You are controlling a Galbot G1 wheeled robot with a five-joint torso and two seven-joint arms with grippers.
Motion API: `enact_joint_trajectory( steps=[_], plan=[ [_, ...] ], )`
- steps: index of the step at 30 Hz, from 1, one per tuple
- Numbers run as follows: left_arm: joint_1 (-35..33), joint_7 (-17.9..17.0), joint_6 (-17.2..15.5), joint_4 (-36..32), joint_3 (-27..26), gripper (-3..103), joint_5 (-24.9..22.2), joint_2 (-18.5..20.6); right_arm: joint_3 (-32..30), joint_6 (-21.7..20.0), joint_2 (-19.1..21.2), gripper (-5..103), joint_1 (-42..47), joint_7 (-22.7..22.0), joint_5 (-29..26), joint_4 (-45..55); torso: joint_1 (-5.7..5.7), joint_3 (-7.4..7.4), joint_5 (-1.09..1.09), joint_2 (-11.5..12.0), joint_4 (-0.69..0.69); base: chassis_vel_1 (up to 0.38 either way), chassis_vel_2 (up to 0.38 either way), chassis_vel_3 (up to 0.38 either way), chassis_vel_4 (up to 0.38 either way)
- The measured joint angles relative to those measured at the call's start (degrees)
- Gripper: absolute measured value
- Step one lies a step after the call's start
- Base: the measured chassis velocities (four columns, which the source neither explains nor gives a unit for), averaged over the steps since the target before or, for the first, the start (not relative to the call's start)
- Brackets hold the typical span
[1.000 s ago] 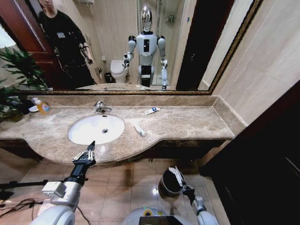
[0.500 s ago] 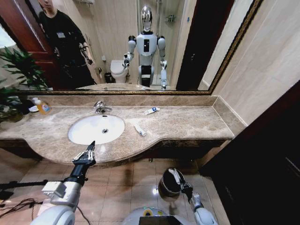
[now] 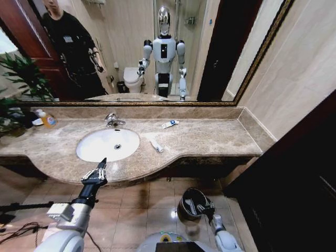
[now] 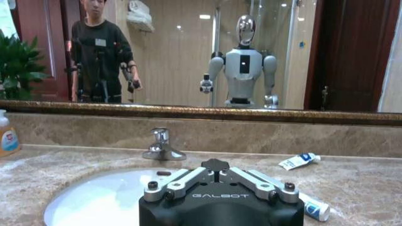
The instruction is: Pick up the trash from the sink and place it in the trash bin.
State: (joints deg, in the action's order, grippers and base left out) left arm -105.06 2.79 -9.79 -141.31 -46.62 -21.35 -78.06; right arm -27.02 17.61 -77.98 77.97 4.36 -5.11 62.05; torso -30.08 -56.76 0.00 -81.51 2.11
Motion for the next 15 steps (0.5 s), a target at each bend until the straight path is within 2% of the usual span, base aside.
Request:
enact_joint_trajectory(
  steps=[2,3,15],
  plan=[
    [0.0,0.0,0.0,0.0,0.0,0,0.0,0.0,0.0,0.0,-0.1,89,-0.1,-0.1,0.0,-0.2,0.00,0.00,0.00,0.0,0.00,0.000,0.000,0.000,0.000],
    [0.0,0.0,0.0,0.0,0.0,0,0.0,0.0,0.0,0.0,-0.3,99,-0.2,-0.2,0.0,-0.4,0.00,0.00,0.00,0.0,0.00,0.000,0.000,0.000,0.000],
    [0.0,0.0,0.0,0.0,0.0,0,0.0,0.0,-0.2,0.0,-0.4,100,1.2,-0.8,-0.7,2.2,0.00,0.00,0.01,0.0,0.00,0.000,0.000,0.000,0.000]
  ],
)
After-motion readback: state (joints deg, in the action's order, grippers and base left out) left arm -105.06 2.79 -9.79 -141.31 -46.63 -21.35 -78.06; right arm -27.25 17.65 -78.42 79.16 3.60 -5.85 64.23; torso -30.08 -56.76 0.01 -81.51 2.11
